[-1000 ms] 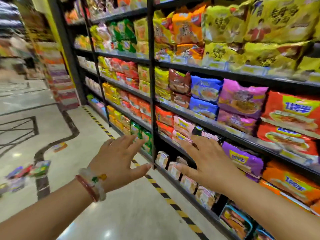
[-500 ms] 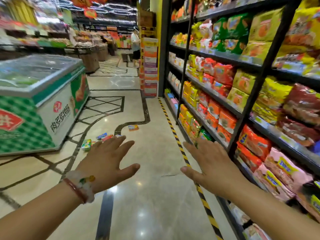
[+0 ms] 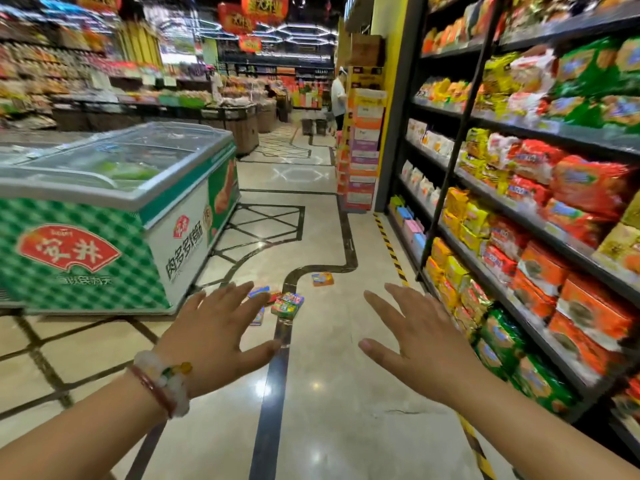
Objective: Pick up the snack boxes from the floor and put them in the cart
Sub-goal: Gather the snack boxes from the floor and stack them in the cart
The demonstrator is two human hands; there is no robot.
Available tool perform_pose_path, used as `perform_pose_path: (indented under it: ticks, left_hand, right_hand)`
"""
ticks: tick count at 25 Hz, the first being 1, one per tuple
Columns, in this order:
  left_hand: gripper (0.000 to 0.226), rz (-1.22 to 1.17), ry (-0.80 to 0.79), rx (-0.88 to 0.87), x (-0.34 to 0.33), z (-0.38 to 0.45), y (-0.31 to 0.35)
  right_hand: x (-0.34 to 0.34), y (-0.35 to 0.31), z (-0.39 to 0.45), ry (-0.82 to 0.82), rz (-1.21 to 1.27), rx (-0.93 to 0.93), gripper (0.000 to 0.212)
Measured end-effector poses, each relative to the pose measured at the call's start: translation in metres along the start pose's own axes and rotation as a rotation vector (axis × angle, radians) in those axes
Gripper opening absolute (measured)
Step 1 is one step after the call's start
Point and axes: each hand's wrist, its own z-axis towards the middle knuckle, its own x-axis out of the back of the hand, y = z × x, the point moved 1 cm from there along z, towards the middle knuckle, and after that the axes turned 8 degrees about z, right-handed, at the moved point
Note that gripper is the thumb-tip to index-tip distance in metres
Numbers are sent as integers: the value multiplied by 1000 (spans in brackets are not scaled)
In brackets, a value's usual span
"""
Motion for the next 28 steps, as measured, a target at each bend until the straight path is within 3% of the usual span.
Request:
perform_pose_path:
  ticks: [5,13,21,25,28]
  left_hand:
    - [123,21,-94,-3,-25,74,-33]
    - [103,14,-84,19,-78,265,-63]
    - [104,-9,-98,71,-127,414,-119]
    - [126,-18,-122,65,-168,484,-165]
    - [123,-14,-134,49,-204,547,-203]
  right_hand:
    - [-12,18,94,-10,15,43,112]
    - [-25,103,277,-1,-13,124,108]
    - [-41,159,458,-49,-19,184,108]
    - [-69,175,553,-59,-2,203,108]
    - [-98,181,630,-39,27,194,104]
